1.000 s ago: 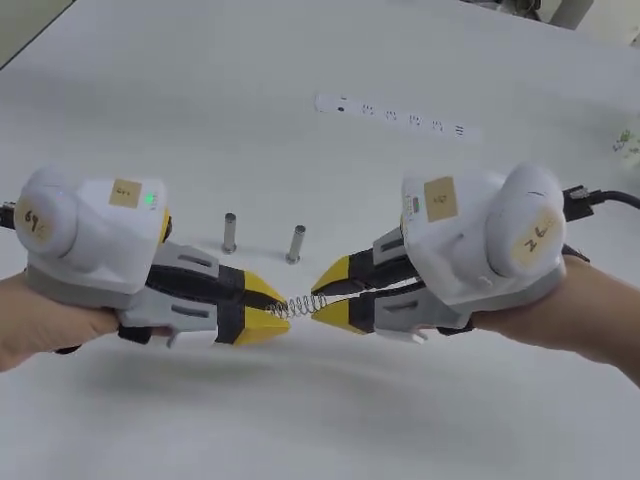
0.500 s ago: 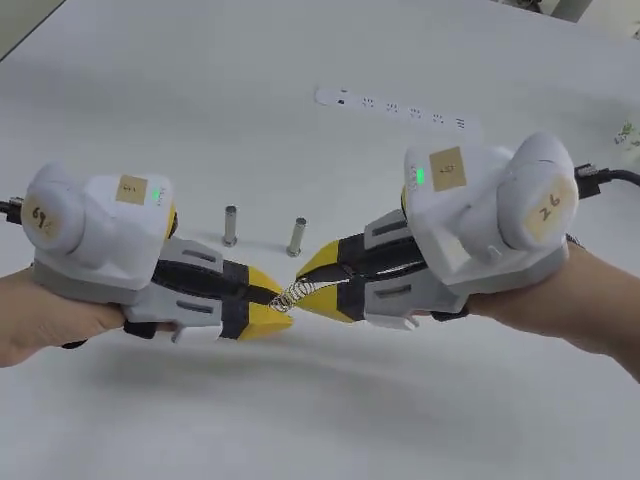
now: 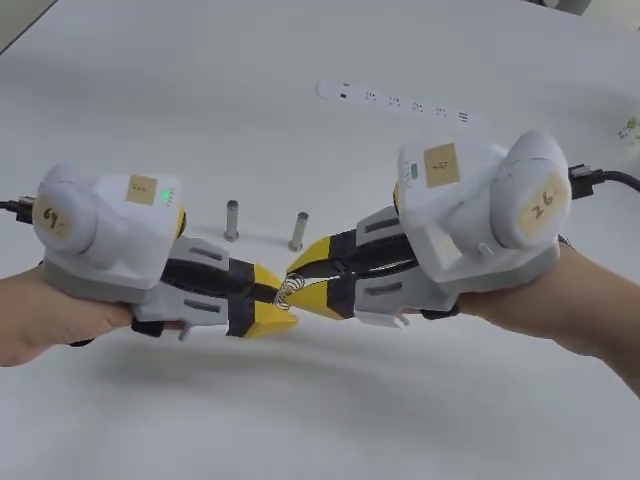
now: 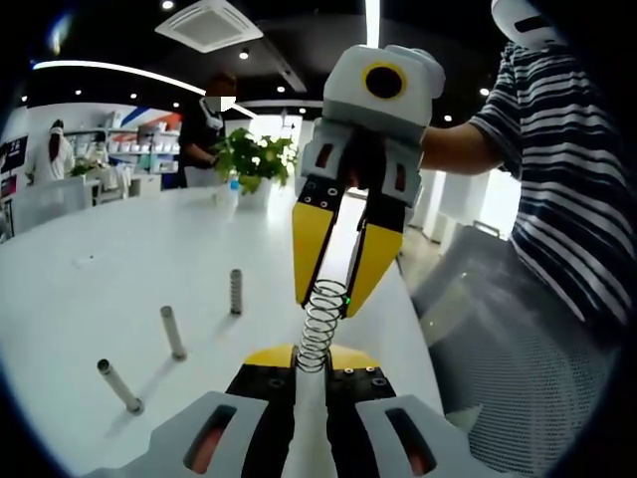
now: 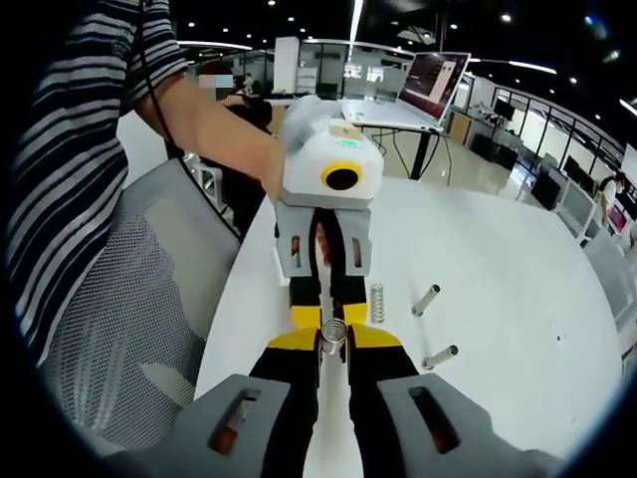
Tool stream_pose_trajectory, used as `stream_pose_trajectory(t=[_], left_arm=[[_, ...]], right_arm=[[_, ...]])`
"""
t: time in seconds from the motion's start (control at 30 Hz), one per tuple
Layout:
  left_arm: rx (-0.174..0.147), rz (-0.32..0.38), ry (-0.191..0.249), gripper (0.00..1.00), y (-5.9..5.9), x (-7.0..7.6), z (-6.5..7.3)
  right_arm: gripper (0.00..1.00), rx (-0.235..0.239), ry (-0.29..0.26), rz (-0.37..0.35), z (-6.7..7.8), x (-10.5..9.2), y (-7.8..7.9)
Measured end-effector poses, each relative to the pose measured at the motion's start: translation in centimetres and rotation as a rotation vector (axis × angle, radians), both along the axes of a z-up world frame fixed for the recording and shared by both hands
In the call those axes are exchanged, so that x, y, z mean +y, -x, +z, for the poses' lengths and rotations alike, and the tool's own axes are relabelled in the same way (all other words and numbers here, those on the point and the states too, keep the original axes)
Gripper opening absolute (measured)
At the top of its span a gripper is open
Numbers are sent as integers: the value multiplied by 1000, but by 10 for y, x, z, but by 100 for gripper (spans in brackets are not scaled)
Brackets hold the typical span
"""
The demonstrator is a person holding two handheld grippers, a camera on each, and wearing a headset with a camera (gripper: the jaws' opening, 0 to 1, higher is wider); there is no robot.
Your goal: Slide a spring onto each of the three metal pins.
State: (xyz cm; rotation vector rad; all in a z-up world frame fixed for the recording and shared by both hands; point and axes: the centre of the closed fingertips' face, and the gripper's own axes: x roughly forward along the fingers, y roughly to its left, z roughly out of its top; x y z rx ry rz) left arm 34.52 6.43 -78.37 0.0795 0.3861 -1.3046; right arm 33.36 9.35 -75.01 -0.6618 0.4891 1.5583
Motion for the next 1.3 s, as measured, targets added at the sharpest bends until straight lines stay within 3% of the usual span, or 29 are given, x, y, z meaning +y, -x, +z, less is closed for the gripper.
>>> stream_pose_trajectory(t=[0.23, 0.63, 0.97, 1.3], left_arm=[[0, 0, 1, 2, -1, 0, 0], [-7, 19, 6, 2, -5, 0, 2], [-9, 16, -7, 3, -2, -2, 1], [-8, 50, 11, 4, -6, 3, 6]], right_arm=[[7, 19, -20, -22, 2, 2, -1], [7, 8, -62, -59, 3, 5, -5], [7, -4, -65, -55, 2, 6, -2], [7, -31, -40, -34, 0, 8, -4]])
